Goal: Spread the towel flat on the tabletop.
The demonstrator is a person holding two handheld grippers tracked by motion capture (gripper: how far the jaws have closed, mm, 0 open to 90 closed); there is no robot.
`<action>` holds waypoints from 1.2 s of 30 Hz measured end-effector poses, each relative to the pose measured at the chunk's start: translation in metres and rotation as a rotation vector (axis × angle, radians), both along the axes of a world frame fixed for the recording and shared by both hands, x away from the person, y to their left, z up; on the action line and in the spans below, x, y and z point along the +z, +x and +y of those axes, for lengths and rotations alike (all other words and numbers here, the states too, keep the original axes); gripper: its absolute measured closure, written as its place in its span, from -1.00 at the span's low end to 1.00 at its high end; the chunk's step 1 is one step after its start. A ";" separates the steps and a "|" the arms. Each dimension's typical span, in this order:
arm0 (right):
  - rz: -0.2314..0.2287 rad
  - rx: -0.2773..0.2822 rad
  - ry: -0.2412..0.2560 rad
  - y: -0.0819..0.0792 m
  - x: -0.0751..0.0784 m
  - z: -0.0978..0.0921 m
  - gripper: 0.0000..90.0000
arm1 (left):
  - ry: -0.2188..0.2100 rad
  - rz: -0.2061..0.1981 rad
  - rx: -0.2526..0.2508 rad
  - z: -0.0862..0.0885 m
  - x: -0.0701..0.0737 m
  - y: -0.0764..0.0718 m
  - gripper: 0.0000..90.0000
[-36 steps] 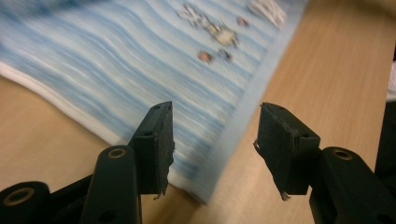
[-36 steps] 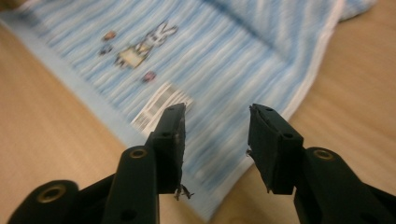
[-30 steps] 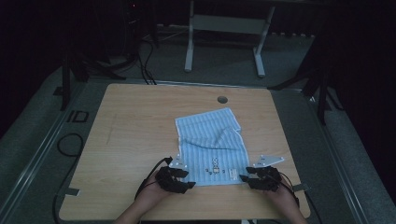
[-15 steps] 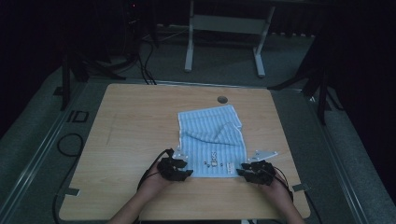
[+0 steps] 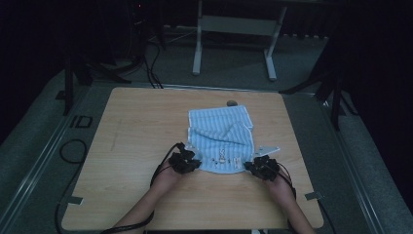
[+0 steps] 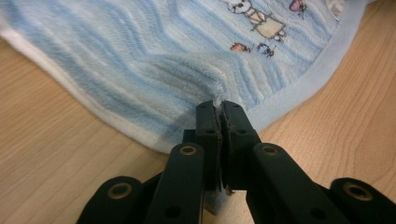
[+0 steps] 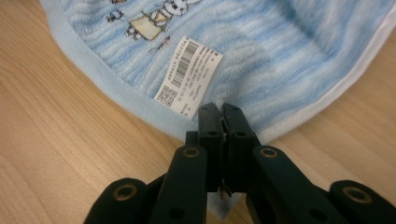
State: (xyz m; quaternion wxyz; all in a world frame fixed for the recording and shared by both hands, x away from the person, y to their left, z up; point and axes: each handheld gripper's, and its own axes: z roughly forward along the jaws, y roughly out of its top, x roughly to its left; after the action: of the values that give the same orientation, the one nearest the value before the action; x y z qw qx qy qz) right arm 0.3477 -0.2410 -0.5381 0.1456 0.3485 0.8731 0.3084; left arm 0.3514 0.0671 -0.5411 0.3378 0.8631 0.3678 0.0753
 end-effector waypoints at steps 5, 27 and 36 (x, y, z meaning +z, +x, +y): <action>-0.047 0.009 0.046 -0.012 0.022 -0.008 0.96 | -0.053 -0.034 -0.020 0.007 0.023 -0.015 0.95; -0.034 0.076 0.114 -0.135 0.049 -0.042 0.94 | -0.143 0.056 -0.218 0.005 0.048 -0.137 0.94; 0.038 0.076 0.150 -0.155 0.030 -0.049 0.61 | -0.149 0.080 -0.237 0.015 0.045 -0.147 0.42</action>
State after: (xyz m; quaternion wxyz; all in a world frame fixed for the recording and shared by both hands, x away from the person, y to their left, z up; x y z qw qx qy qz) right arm 0.1926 -0.2895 -0.5079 0.0905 0.3307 0.8629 0.3713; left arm 0.2042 0.0820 -0.4958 0.3924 0.8754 0.2812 -0.0269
